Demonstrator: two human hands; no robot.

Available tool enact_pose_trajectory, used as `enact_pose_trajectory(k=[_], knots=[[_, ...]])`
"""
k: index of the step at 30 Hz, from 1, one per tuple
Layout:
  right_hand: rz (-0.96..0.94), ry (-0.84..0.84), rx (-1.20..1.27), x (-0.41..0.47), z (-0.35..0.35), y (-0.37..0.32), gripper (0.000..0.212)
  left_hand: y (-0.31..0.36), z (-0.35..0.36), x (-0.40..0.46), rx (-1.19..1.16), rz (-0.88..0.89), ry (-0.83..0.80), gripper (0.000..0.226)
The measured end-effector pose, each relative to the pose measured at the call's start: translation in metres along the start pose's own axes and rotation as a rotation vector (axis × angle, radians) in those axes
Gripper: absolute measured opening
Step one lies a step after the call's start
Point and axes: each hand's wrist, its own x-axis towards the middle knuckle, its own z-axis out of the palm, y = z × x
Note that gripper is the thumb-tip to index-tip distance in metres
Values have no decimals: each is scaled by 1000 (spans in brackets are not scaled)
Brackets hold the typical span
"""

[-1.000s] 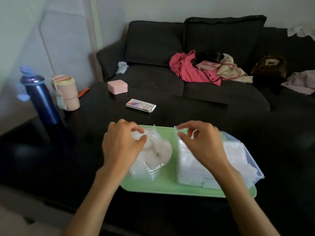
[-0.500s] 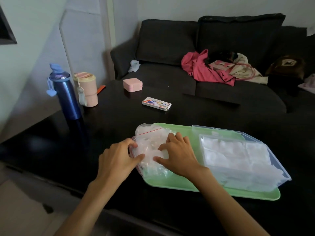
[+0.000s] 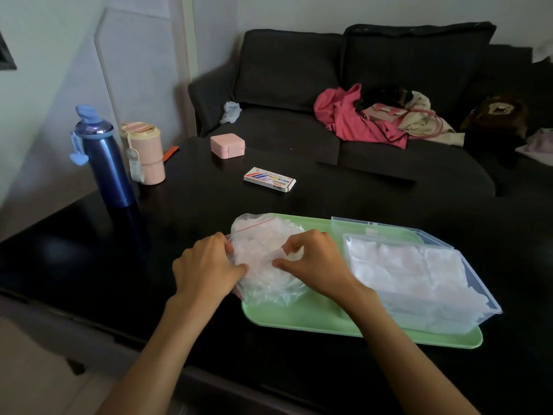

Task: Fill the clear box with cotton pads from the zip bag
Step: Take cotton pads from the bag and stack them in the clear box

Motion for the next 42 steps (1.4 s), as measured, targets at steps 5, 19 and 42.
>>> enact_pose_trajectory(k=[5,19,42], knots=[[162,-9,508,-1,-38,5,19,6,-6,10,4,67,-81,44],[370,69,1025,-18,-80,23,19,80,-17,6,-1337,41,-505,15],[412,567,711,-21,-70,36,24,146,12,-18,-1504,-111,-335,23]])
